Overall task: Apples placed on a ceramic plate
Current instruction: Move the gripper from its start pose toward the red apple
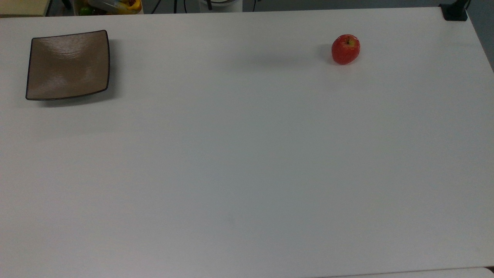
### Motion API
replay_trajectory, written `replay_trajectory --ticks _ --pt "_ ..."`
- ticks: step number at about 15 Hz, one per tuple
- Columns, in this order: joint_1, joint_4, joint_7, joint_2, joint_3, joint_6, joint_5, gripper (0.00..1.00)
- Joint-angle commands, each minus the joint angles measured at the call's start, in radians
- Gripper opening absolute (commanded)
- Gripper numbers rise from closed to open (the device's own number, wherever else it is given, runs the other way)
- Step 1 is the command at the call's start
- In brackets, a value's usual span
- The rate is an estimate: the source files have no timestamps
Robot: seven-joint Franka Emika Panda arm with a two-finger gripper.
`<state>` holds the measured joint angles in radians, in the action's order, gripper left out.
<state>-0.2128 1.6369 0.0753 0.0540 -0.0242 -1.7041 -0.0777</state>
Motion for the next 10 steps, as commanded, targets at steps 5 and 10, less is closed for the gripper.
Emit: replay_trajectory --ticks 5,10 --pt "-0.212 0.029 -0.126 0.020 0.033 -0.026 -0.017 1.00" --pt "-0.223 0.034 -0.209 -0.034 0.180 -0.029 -0.017 1.00"
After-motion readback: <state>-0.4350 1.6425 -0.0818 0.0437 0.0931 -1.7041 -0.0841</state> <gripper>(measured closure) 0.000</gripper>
